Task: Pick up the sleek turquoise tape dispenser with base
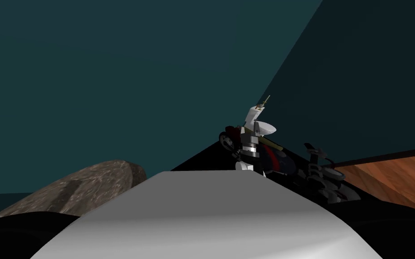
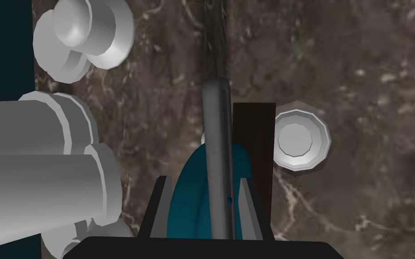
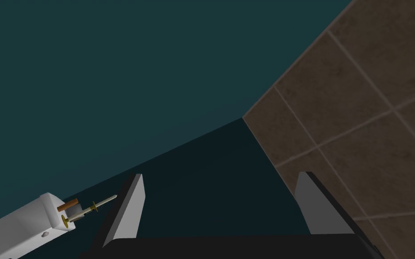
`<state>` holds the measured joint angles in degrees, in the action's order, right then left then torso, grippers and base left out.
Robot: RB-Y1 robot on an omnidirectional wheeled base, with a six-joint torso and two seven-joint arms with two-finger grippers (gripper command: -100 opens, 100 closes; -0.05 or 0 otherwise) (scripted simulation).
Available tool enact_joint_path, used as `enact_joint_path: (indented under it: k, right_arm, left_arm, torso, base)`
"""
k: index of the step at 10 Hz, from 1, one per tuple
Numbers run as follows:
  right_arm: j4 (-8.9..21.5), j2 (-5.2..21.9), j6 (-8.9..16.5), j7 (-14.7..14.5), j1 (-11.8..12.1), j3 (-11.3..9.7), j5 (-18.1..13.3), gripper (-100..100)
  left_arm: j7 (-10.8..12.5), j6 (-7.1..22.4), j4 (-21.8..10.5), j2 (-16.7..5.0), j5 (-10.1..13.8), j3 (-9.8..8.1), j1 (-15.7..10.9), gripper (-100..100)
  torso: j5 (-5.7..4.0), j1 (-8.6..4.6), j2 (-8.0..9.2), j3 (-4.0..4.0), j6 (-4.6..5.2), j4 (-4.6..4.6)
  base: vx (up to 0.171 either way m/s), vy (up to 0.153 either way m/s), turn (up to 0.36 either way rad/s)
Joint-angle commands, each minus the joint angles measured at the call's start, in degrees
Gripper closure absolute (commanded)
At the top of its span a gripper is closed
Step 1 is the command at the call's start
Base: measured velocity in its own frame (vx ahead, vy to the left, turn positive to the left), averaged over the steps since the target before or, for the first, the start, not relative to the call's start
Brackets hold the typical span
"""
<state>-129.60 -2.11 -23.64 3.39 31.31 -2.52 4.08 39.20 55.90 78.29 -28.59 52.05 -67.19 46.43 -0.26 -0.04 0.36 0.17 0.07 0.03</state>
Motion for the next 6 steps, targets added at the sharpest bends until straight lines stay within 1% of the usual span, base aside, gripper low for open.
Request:
enact_joint_path:
  k: [1,2,3,4,5,6]
  right_arm:
    - [0.00,0.00,0.00,0.00,0.00,0.00,0.00,0]
    - [0.00,0.00,0.00,0.00,0.00,0.00,0.00,0]
    - [0.00,0.00,0.00,0.00,-0.01,0.00,0.00,0]
    - [0.00,0.00,0.00,0.00,0.00,0.00,0.00,0]
    - [0.00,0.00,0.00,0.00,0.00,0.00,0.00,0]
    - [0.00,0.00,0.00,0.00,0.00,0.00,0.00,0]
  left_arm:
    - [2.74,-0.16,0.50,-0.67,-0.55,1.02,0.38,100]
    - [4.30,-0.29,0.96,-1.22,-0.99,1.89,0.73,100]
    - [4.82,-0.29,0.96,-1.22,-0.99,1.89,0.73,100]
    - [6.91,-0.41,1.42,-1.77,-1.44,2.75,1.07,100]
    - [5.57,-0.35,1.13,-1.52,-1.21,2.32,0.89,100]
    - [5.91,-0.38,1.18,-1.56,-1.26,2.42,0.90,0]
  torso:
    - [0.00,0.00,0.00,0.00,0.00,0.00]
    - [0.00,-0.03,-0.01,0.00,0.02,0.01]
    - [-0.03,-0.06,0.10,0.05,0.04,0.01]
    - [-0.03,-0.03,0.06,0.04,-0.02,0.01]
    - [-0.03,-0.06,0.05,0.03,0.00,0.01]
    - [-0.03,-0.01,-0.04,-0.01,-0.04,0.00]
  base:
    - [-0.057,-0.035,-0.047]
    - [-0.100,-0.041,-0.096]
    - [-0.076,-0.026,-0.053]
    - [-0.070,-0.036,-0.057]
    - [-0.035,-0.019,-0.017]
    - [-0.006,-0.003,0.004]
